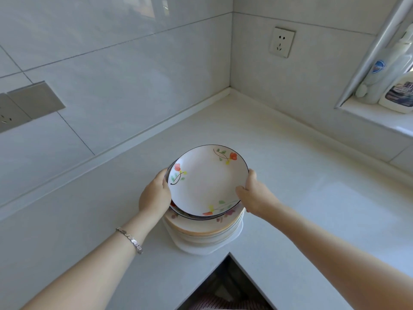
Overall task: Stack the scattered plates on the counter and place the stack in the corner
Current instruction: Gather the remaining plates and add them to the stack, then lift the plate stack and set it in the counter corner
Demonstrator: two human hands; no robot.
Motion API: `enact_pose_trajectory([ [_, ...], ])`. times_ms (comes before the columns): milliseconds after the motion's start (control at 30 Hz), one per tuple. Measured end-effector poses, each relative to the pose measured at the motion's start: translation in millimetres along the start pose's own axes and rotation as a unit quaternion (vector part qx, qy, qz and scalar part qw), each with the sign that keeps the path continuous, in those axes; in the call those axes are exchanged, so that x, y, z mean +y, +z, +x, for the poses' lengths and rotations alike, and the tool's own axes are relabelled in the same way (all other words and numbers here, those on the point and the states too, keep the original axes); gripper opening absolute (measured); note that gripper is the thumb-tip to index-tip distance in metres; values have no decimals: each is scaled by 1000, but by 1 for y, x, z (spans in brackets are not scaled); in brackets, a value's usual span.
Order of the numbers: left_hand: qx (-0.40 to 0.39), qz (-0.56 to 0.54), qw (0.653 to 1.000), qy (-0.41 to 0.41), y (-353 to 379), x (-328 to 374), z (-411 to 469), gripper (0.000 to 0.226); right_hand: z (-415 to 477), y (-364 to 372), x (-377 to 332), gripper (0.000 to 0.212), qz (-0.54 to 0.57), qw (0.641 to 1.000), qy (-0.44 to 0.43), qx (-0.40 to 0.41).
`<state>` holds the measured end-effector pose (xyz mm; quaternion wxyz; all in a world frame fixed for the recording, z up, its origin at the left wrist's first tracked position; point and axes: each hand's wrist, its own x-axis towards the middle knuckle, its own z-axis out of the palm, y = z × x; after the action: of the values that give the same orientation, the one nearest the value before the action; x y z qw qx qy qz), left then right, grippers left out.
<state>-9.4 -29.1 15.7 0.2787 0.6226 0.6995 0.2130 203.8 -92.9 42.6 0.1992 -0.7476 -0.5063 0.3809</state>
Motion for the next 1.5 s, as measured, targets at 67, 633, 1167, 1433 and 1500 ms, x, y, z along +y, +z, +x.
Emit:
enact_pose_trajectory([
  [67,4,-21,1000,-5,-1,0,0,41,2,2,0,37,-36,999,8,18],
  [633,69,-216,967,-114,11,-9,-13,45,4,15,37,37,244,964,13,103],
  [1167,-177,-490,754,-401,33,-48,-37,89,19,77,97,72,486,834,234,-116],
  [1433,-229,-535,713,-390,48,-74,-27,83,26,79,102,84,525,805,252,-113],
  [1500,-231,-535,710,-395,50,-78,-23,82,24,80,100,88,537,799,253,-97],
])
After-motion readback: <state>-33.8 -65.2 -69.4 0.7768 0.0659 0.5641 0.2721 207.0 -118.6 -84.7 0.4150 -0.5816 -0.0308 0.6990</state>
